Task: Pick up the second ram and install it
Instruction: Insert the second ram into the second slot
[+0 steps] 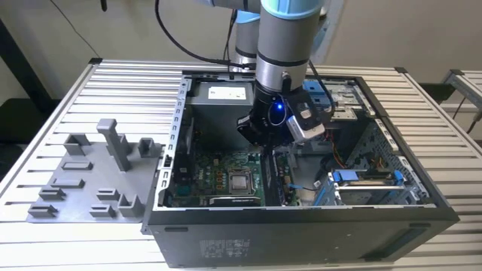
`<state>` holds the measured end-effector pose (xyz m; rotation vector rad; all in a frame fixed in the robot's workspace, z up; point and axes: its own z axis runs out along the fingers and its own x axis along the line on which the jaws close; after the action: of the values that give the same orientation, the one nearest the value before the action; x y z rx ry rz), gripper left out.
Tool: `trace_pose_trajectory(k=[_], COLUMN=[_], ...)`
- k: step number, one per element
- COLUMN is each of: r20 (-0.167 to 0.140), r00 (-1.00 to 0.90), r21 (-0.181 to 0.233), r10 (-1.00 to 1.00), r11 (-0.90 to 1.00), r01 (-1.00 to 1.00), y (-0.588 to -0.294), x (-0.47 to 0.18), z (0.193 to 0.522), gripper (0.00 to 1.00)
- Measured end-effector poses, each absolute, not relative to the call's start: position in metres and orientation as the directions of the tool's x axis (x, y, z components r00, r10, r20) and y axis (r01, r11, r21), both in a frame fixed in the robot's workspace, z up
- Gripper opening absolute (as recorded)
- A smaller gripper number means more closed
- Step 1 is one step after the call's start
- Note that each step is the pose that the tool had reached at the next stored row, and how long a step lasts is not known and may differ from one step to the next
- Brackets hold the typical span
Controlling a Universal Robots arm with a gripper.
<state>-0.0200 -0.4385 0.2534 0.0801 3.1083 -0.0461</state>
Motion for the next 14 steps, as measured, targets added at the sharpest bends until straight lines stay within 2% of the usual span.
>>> trace_pose_trajectory(k=[14], r20=[-0.033], r00=[-0.998], r21=[-0.029], r10=[0.051], r11=[0.998], r01=[0.052], y=[-0.439], x=[-0.038], z=[0.241], gripper=[0.14])
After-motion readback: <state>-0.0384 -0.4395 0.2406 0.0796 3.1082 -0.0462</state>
